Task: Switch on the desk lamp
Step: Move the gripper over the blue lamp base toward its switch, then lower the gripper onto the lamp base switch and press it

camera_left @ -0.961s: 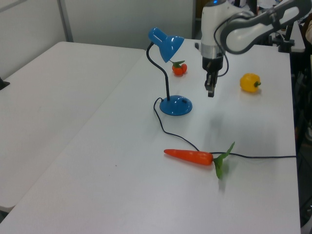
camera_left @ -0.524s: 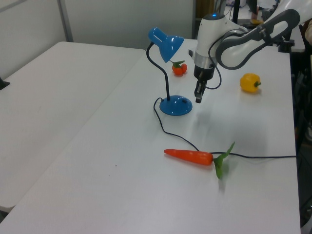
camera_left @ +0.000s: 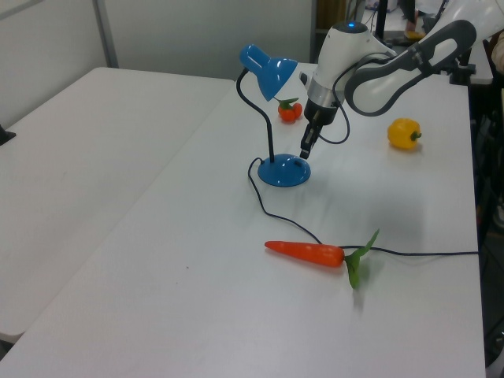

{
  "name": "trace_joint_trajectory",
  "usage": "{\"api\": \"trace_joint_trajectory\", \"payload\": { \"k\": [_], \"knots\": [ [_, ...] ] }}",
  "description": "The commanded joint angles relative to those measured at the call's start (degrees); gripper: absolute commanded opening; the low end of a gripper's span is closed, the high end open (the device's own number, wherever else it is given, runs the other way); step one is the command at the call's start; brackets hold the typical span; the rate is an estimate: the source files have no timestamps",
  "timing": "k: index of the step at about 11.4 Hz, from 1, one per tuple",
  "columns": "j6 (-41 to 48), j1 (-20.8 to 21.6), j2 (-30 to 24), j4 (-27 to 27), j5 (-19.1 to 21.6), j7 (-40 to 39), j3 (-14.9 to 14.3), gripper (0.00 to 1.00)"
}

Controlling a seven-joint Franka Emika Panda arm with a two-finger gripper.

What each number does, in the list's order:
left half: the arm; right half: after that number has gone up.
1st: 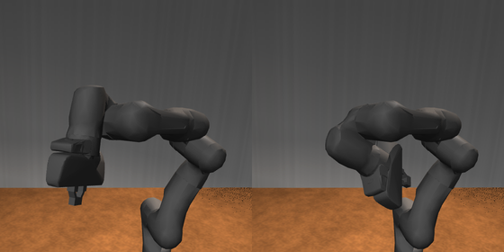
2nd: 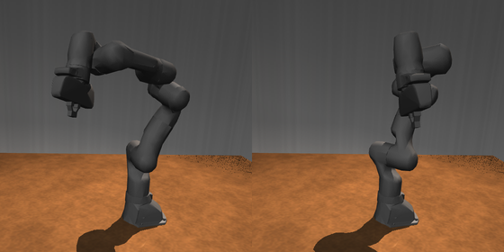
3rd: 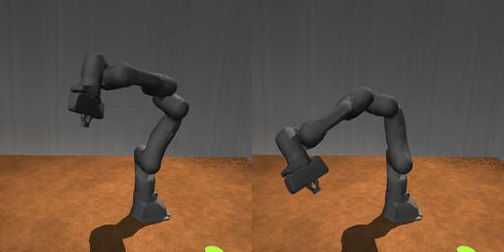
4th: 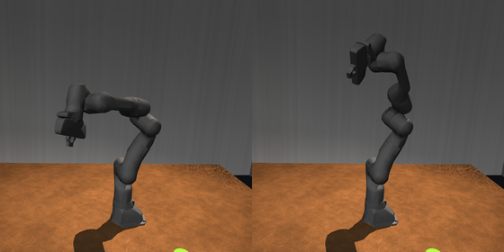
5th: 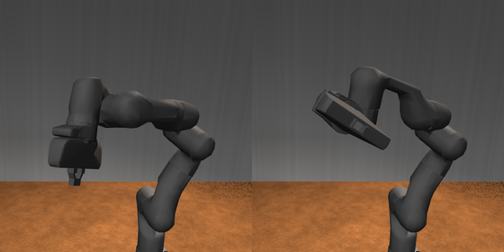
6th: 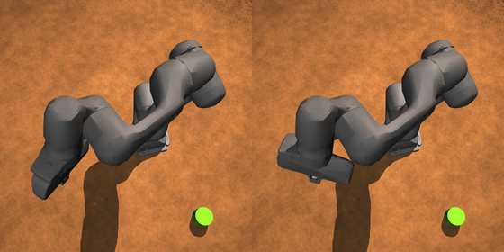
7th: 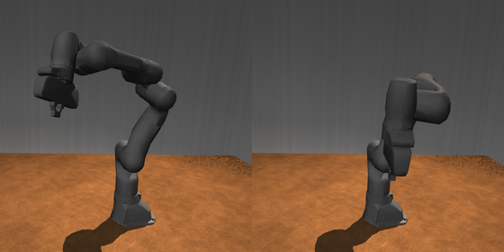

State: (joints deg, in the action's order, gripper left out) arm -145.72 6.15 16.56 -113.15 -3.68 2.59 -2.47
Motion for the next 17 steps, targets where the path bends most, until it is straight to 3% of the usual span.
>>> {"api": "trace_joint_trajectory", "payload": {
  "k": [1, 17],
  "knots": [
    [-1.0, -0.5, 3.2, 4.4, -1.2, 0.1, -0.1, 0.0],
    [0.1, -0.1, 4.1, 4.3, -1.0, 1.1, 0.8, 0.0]
  ]
}}
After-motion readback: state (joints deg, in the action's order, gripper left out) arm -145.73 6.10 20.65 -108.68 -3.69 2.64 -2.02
